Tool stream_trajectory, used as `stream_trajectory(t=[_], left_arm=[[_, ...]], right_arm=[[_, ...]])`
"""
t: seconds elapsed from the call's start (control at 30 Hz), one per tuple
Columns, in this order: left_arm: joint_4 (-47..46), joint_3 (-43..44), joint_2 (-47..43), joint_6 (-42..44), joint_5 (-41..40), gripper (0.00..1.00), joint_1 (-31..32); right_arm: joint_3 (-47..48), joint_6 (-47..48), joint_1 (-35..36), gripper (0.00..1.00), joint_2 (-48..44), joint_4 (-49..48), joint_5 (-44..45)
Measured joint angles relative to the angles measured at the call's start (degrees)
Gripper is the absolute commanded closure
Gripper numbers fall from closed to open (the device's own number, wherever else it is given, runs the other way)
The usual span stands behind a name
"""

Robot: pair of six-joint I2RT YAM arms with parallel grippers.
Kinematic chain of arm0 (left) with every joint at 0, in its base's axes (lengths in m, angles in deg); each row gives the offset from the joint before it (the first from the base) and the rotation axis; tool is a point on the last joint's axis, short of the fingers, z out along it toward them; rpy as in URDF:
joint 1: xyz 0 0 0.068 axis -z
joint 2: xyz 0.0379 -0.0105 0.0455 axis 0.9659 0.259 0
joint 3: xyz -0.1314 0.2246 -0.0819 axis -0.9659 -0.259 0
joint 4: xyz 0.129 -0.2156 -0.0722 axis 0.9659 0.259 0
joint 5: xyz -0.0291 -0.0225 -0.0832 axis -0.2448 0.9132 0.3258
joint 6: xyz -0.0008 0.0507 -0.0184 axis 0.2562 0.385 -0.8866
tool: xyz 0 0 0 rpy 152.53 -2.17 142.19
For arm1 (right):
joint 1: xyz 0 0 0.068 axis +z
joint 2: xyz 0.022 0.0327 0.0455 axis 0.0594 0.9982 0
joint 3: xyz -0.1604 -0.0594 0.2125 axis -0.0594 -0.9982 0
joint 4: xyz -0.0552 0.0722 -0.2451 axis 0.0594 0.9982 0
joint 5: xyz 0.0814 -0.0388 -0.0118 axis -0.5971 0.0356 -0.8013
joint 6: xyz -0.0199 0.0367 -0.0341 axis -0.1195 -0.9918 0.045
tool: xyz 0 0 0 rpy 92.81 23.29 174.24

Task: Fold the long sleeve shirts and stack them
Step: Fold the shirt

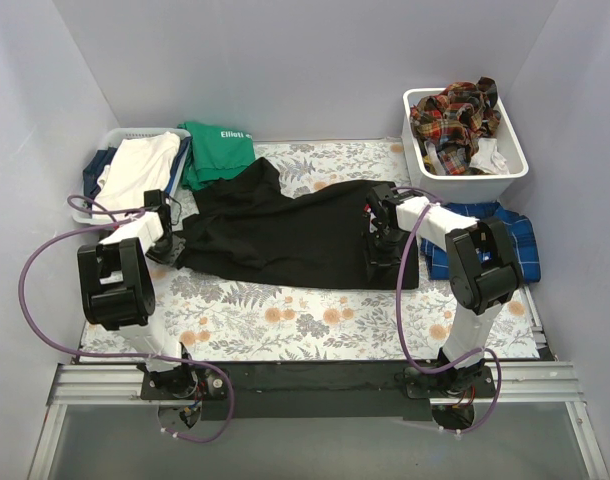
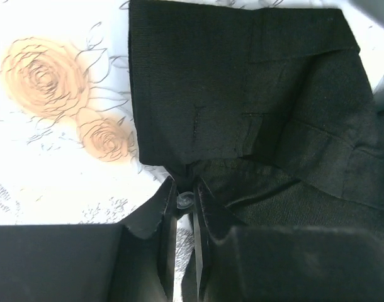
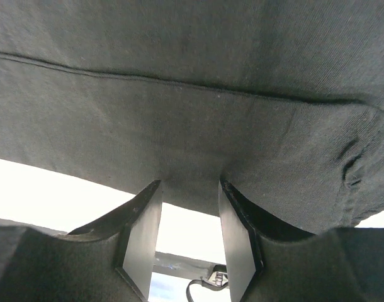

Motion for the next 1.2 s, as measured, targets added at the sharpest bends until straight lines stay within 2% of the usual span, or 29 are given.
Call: stream_trajectory(t=[0.17,0.33,0.43,0.57,0.67,0.77,0.93,1.2], left_arm=[[6.23,2.91,-3.21,1.18,0.26,1.00,0.00],[8.72,12.20,-11.34,4.76,3.34,1.00,-0.02],[6.78,16.50,-16.90,7.28,8.39,1.00,-0.02],[2.86,18.23,-19.15,10.21,17.97,1.00,0.31],[0.87,18.49,-17.27,12.13,22.86,1.00,2.58],[0.33,21.20,-13.51,13.99,25.44,1.00,7.45],[-1.22,30.49,-5.22,16.26,27.65,1.00,18.73],[-2.12,38.97,4.13,16.72,28.44,1.00,29.38]], right_arm=[[1.03,-0.20,0.00,0.51,0.00,0.02,0.24],[2.14,-0.24,0.00,0.51,0.00,0.17,0.48],[2.91,-0.33,0.00,0.52,0.00,0.35,0.59],[3.89,-0.61,0.00,0.52,0.00,0.70,1.36],[5.31,-1.11,-0.02,0.52,-0.02,1.07,2.62],[7.28,-1.66,-0.02,0.52,-0.37,1.25,3.82],[10.91,-3.32,-0.59,0.51,-3.39,1.40,7.10],[16.44,-6.29,-6.80,0.51,-10.78,2.80,12.52]])
